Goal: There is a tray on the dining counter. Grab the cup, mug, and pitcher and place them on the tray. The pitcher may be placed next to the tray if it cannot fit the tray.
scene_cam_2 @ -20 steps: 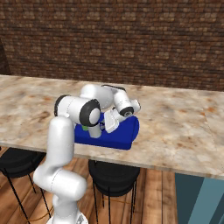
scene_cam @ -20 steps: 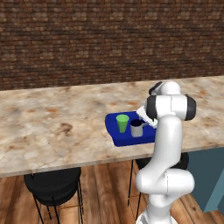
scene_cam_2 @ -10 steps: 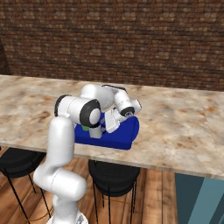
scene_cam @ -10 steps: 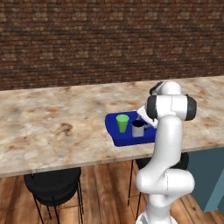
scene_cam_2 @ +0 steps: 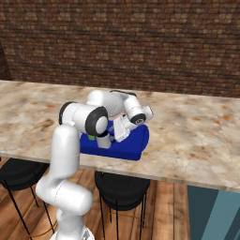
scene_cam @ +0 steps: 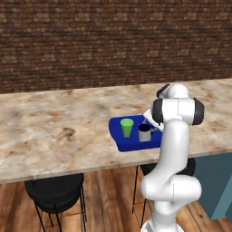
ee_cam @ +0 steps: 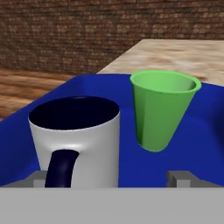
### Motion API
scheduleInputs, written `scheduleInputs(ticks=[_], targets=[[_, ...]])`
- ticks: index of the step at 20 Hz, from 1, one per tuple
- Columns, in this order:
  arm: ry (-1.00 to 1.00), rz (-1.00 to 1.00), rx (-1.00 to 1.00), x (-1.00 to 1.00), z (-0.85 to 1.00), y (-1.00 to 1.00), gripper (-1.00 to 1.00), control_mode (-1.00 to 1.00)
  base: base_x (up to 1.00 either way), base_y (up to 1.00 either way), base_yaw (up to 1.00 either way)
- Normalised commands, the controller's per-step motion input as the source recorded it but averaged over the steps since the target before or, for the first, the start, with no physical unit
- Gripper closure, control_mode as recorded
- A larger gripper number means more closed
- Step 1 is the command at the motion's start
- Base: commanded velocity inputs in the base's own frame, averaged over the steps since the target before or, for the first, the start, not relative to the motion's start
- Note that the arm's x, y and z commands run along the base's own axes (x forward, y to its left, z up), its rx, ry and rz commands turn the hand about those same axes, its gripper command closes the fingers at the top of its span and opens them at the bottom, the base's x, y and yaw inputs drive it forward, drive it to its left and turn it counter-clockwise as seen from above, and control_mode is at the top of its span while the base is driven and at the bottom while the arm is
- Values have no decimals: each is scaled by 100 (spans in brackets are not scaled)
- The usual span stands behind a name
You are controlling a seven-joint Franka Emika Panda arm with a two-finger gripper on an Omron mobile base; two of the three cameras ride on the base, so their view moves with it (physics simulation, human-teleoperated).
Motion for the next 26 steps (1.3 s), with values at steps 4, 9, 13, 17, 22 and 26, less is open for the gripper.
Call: scheduleInputs(ticks=[4,9,13,17,22,26], targets=[[0,0,0,-13,6,-2,-100,-100,0,0,0],[0,8,-1,-21,0,0,-100,-100,0,0,0],[1,2,0,-13,9,-1,-100,-100,0,0,0],[0,0,0,-21,21,-11,-100,-100,0,0,0],[0,-5,0,-34,18,-20,-100,-100,0,0,0],[7,-30,0,-41,25,-26,-100,-100,0,0,0]])
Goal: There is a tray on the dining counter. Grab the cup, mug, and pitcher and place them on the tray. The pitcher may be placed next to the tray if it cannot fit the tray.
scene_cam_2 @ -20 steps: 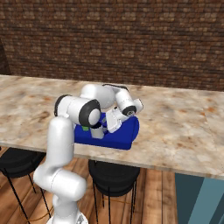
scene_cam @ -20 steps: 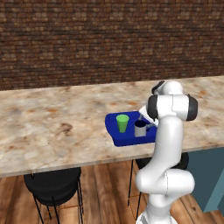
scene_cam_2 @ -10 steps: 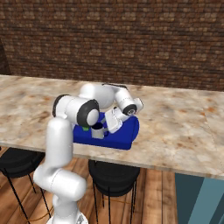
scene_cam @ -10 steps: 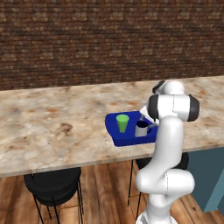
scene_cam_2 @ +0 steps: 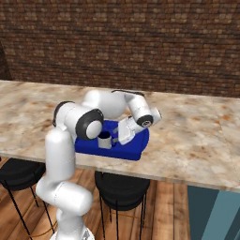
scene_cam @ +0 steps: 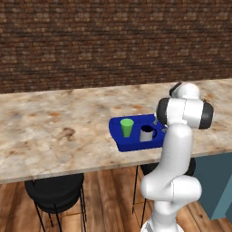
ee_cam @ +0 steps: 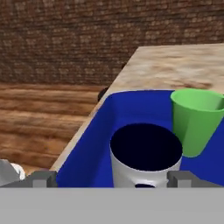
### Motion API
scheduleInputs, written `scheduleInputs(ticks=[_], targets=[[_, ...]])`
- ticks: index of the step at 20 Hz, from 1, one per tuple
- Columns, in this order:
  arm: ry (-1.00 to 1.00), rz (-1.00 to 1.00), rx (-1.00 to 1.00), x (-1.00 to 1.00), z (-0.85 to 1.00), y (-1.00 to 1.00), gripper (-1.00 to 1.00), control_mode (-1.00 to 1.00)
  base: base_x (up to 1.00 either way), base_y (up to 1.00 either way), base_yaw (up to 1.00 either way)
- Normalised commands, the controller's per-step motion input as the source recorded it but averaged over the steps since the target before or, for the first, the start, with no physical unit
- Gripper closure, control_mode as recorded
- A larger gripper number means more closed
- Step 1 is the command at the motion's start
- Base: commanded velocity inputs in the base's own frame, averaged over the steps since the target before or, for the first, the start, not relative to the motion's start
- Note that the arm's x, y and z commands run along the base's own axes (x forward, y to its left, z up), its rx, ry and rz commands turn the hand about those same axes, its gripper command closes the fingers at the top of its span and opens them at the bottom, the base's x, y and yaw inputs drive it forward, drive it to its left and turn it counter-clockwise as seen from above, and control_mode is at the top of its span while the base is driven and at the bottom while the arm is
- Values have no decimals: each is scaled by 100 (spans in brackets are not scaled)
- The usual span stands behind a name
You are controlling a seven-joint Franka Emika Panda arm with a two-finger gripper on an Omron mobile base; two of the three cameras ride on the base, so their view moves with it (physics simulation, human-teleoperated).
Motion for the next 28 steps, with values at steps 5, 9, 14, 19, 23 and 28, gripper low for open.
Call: scheduleInputs(ticks=[5,9,14,19,23,28], targets=[[15,-43,-2,-33,45,-9,-100,-100,0,0,0],[9,-44,-6,-32,40,0,-100,-100,0,0,0],[4,-45,-7,-32,46,0,-100,-100,0,0,0],[6,-45,-8,-33,48,0,-100,-100,0,0,0],[6,-49,-11,-31,45,11,-100,-100,0,0,0],[8,-48,-15,-22,47,23,-100,-100,0,0,0]])
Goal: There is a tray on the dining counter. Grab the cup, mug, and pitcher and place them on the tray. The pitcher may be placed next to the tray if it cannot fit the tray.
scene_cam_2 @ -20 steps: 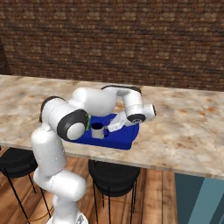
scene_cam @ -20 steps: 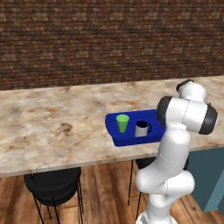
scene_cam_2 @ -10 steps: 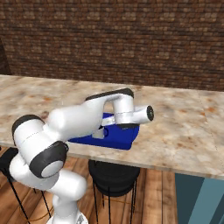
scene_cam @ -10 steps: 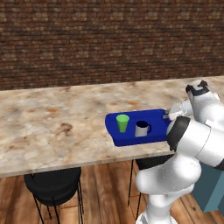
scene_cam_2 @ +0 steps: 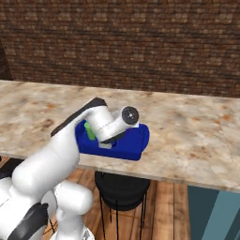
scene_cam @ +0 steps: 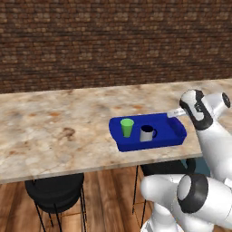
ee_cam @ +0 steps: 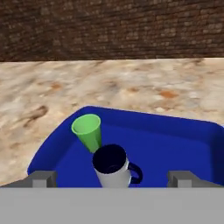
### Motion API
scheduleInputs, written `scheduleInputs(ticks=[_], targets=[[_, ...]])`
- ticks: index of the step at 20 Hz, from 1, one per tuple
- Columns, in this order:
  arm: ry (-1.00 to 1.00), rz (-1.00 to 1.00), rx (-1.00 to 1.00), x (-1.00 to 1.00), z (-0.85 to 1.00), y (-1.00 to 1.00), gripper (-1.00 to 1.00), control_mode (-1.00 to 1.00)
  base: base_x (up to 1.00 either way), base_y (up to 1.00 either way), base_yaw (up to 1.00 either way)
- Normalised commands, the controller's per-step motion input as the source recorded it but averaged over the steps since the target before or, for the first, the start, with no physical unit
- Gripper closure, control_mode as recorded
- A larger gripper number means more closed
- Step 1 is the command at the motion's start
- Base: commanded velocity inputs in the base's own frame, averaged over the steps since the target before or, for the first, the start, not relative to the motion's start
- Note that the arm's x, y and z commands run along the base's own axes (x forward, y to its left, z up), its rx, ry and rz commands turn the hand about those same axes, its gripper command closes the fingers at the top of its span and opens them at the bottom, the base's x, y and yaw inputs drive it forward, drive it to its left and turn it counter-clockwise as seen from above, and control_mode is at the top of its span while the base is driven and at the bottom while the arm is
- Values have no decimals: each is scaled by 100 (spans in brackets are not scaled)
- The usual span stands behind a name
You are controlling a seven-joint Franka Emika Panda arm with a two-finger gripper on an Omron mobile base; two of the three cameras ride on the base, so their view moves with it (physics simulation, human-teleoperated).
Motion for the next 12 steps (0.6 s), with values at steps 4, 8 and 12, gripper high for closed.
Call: scheduleInputs(ticks=[4,8,12], targets=[[15,-47,-13,-22,51,14,-100,-100,0,0,0],[21,-44,-12,-13,55,6,-100,-100,0,0,0],[23,-33,-7,-15,41,-11,-100,-100,0,0,0]])
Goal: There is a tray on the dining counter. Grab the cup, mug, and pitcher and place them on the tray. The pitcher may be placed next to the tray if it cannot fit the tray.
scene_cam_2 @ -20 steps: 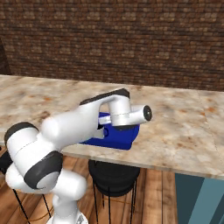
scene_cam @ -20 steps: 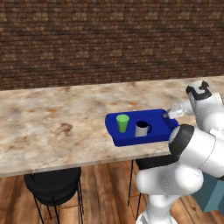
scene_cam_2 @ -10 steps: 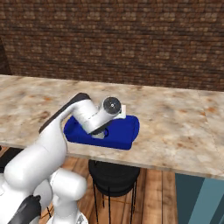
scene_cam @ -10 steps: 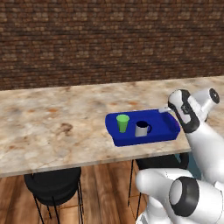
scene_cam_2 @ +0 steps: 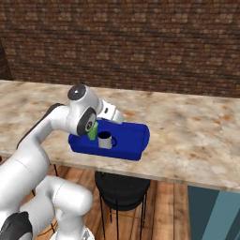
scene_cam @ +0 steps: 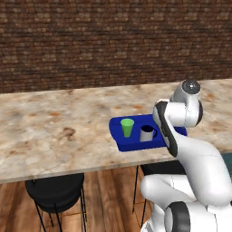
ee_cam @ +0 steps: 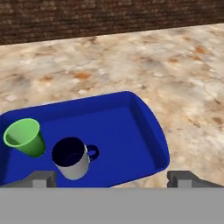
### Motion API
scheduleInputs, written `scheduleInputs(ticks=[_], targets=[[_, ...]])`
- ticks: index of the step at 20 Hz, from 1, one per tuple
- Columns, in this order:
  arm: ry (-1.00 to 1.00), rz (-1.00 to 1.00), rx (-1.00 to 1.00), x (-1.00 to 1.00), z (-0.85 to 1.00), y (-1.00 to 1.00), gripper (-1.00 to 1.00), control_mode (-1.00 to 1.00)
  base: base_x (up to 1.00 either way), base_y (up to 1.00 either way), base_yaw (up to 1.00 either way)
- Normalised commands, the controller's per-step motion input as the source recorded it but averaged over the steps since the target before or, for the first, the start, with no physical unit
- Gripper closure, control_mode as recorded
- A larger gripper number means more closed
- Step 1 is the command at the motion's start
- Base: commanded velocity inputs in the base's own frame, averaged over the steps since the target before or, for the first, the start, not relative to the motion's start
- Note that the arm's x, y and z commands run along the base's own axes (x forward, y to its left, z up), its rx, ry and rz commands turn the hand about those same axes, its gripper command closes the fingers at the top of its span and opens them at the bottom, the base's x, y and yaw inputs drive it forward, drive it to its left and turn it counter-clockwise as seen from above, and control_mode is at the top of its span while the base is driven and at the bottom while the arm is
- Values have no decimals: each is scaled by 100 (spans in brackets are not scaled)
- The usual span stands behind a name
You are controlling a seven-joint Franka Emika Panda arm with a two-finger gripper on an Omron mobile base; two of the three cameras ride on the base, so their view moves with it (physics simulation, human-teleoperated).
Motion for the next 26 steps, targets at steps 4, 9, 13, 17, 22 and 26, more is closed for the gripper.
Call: scheduleInputs(ticks=[4,9,13,17,22,26], targets=[[14,-12,-7,-31,14,-27,-100,-100,0,0,0],[7,1,-1,-54,18,-9,-100,-100,0,0,0],[3,7,0,-61,31,7,-100,-100,0,0,0],[1,9,0,-50,24,18,-100,-100,0,0,0],[0,10,0,-56,9,20,-100,-100,0,0,0],[0,9,0,-45,0,14,-100,-100,0,0,0]])
